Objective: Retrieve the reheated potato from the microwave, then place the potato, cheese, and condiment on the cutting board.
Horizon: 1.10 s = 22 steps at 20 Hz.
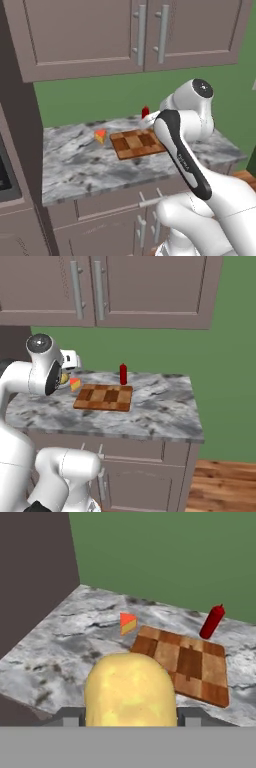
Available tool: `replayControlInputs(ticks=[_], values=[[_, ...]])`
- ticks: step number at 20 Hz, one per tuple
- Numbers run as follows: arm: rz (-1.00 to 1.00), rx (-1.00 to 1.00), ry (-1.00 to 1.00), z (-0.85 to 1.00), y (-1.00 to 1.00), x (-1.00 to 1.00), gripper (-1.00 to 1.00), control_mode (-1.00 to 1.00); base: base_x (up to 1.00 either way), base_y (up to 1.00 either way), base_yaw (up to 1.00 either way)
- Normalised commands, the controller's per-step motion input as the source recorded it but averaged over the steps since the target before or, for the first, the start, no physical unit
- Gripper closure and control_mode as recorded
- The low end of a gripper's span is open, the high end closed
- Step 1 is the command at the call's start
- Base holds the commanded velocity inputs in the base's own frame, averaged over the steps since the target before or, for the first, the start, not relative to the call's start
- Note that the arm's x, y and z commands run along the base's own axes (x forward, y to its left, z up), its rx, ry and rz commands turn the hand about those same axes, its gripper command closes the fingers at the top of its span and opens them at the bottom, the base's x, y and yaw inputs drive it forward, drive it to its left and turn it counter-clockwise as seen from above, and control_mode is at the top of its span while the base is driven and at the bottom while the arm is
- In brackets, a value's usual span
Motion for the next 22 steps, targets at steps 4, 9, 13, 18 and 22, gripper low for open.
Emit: replayControlInputs(ticks=[4, 9, 13, 18, 22], values=[[0.00, 0.00, 0.00, 0.00, 0.00, 0.00, 1.00, 1.00, 0.48, -0.22, -0.05], [0.00, 0.00, 0.00, 0.00, 0.00, 0.00, 1.00, 1.00, 0.46, -0.15, -0.01], [0.00, 0.00, 0.00, 0.00, 0.00, 0.00, 1.00, 1.00, 0.46, -0.11, 0.00], [0.00, 0.00, 0.00, 0.00, 0.00, 0.00, 1.00, 1.00, 0.37, -0.07, 0.00], [0.00, 0.00, 0.00, 0.00, 0.00, 0.00, 1.00, 1.00, 0.07, -0.02, 0.00]])
